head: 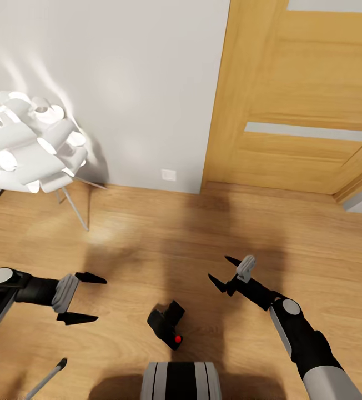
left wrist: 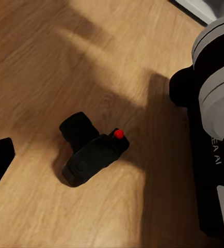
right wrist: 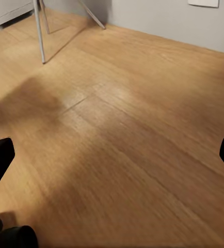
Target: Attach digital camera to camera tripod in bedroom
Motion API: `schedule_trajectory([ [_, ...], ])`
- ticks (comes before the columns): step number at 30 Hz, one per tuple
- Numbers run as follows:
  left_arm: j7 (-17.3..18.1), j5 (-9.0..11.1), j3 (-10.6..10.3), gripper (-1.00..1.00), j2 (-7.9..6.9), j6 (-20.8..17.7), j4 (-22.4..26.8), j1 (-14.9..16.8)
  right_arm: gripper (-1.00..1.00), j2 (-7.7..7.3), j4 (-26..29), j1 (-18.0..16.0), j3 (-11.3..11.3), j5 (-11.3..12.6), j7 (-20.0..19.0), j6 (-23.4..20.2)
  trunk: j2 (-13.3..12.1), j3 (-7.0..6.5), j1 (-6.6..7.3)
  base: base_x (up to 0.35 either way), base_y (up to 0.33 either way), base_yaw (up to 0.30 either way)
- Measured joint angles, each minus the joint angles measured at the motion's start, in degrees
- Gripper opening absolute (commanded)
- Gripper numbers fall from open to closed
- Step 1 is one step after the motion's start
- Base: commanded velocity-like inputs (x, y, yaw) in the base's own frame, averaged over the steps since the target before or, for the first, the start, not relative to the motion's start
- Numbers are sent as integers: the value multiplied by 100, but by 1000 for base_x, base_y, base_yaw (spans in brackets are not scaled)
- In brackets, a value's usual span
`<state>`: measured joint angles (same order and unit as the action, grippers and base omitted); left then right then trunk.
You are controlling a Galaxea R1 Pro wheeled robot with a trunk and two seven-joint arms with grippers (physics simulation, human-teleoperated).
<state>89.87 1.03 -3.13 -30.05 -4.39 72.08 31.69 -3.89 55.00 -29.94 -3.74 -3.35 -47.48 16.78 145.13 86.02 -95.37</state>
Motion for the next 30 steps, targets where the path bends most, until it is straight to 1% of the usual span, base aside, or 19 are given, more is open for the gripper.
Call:
schedule_trajectory([
  [4,0,1,23,100,-9,-9,47,0,100,0,-5,0,1,0,2,-3,5,89,-10,0,0,0],
  [13,0,1,11,100,33,-3,46,0,100,0,-7,0,1,0,3,3,17,288,-33,0,0,0],
  [17,0,1,8,100,106,-12,38,0,100,0,-7,0,1,0,3,1,23,377,-44,0,0,0],
  [20,0,-3,15,100,256,-24,41,0,100,0,-14,0,1,0,3,-1,27,443,-52,0,0,0],
  [23,0,-1,35,100,350,-38,38,0,100,0,-13,0,1,0,3,1,31,510,-59,0,0,0],
  [27,0,0,57,100,402,-48,35,0,100,0,-14,0,1,0,3,3,36,599,-70,0,0,0],
  [30,-1,1,66,100,491,-99,27,0,100,0,-13,0,1,0,3,0,40,665,-77,0,0,0],
])
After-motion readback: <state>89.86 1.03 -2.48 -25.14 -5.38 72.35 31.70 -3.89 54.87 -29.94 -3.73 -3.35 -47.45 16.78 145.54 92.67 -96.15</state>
